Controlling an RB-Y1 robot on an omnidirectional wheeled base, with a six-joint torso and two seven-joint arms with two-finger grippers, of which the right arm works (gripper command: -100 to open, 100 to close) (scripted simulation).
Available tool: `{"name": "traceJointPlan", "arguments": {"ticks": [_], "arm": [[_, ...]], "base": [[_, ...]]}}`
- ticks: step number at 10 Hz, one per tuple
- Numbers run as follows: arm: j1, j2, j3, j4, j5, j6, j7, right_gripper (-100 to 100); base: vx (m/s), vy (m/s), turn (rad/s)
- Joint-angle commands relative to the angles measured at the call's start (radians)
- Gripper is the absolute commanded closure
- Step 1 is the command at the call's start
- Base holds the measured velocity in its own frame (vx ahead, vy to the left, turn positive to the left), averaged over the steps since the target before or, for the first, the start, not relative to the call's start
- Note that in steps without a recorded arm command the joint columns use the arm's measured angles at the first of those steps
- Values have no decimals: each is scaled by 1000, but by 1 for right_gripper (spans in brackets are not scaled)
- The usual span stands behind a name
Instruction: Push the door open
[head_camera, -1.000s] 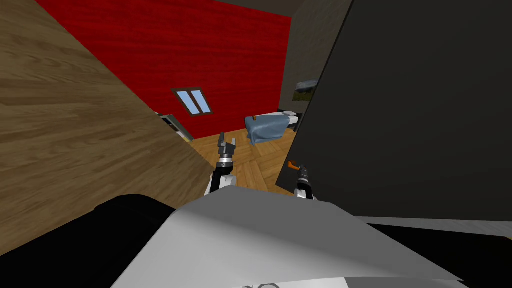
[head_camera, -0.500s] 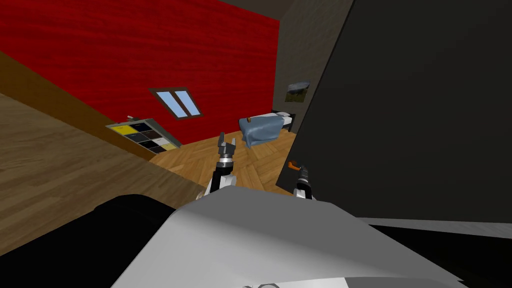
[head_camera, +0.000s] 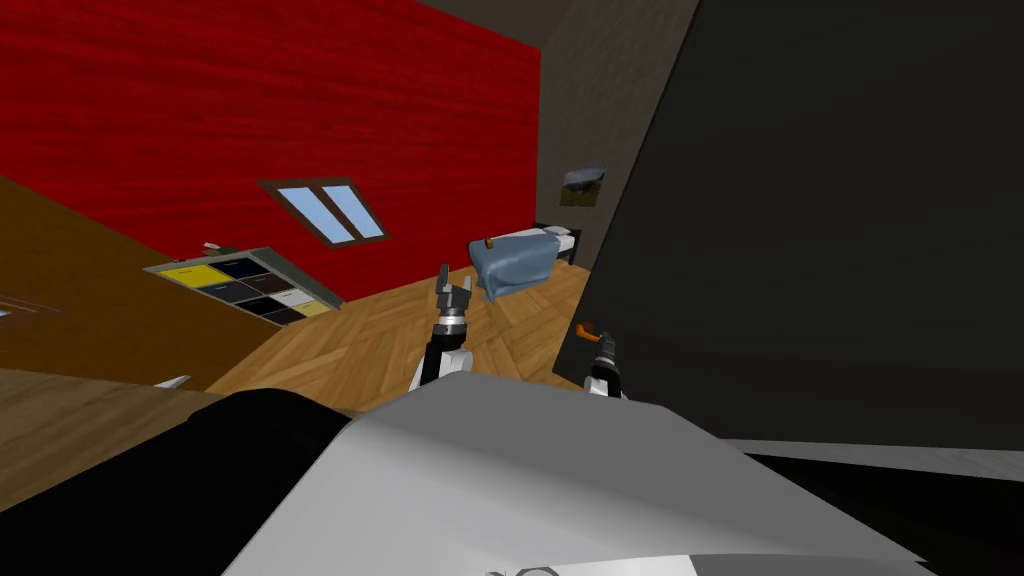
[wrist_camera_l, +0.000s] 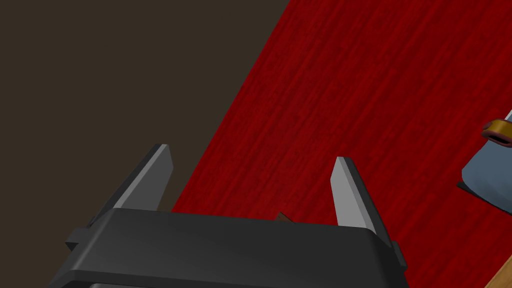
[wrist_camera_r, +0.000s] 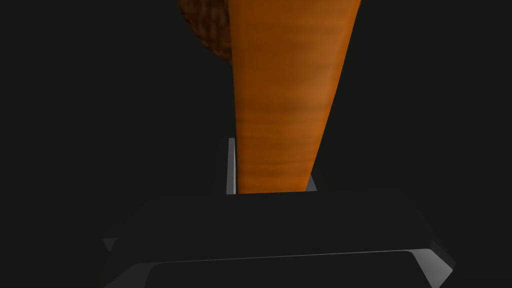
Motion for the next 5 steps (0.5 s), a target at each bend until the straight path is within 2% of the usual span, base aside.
{"name": "traceJointPlan", "arguments": {"ticks": [1, 3, 4, 5], "arm": [[-10, 15, -4, 7, 1, -7, 2, 100], [-12, 36, -11, 8, 0, -8, 5, 100], [-4, 18, -21, 9, -4, -7, 5, 100], [-3, -13, -39, 9, -14, -10, 10, 100]], "base": [[157, 85, -113], [124, 67, -86], [43, 13, -53], [98, 6, -46]]}}
